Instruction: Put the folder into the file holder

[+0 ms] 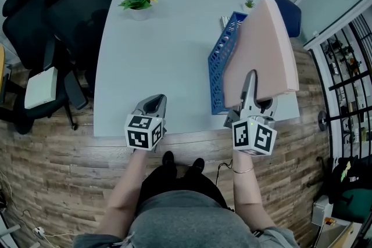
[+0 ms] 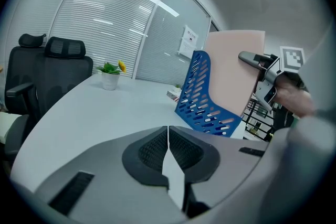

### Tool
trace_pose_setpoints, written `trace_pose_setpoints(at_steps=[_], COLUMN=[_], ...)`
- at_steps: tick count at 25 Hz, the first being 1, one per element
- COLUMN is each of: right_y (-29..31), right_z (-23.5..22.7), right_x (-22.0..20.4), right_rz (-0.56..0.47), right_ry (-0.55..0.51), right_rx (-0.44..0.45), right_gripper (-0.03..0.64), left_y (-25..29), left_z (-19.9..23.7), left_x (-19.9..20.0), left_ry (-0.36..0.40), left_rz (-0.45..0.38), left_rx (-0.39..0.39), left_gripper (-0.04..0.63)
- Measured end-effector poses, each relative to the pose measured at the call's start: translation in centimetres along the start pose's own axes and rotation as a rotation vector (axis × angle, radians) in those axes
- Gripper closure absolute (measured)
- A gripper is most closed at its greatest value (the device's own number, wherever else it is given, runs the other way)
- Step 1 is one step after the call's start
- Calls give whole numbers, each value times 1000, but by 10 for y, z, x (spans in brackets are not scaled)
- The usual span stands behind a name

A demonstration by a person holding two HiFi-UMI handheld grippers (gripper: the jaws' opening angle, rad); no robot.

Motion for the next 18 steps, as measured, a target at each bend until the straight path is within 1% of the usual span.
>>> trace_pose_setpoints(at_steps=[9,18], right_y=[5,6], right_z=[-2,0], right_x=[-24,-43], right_rz=[58,102], right_ry=[3,-20], right_rx=[-5,-2], right_gripper=[443,443], left_y=[1,0], left_z=[2,5], left_x=[-2,-5], left_ry=[5,6], left_rz=[9,14], left_rx=[3,5], left_gripper=[568,569])
Point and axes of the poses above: the fingertips, and each gripper's own axes: y forward along the fingers, z to its left, x out of its top, the point moved 1 cm from there along -y, backward along the fingers, and after that the axes turned 9 degrees about z, right-handed, at the moved point
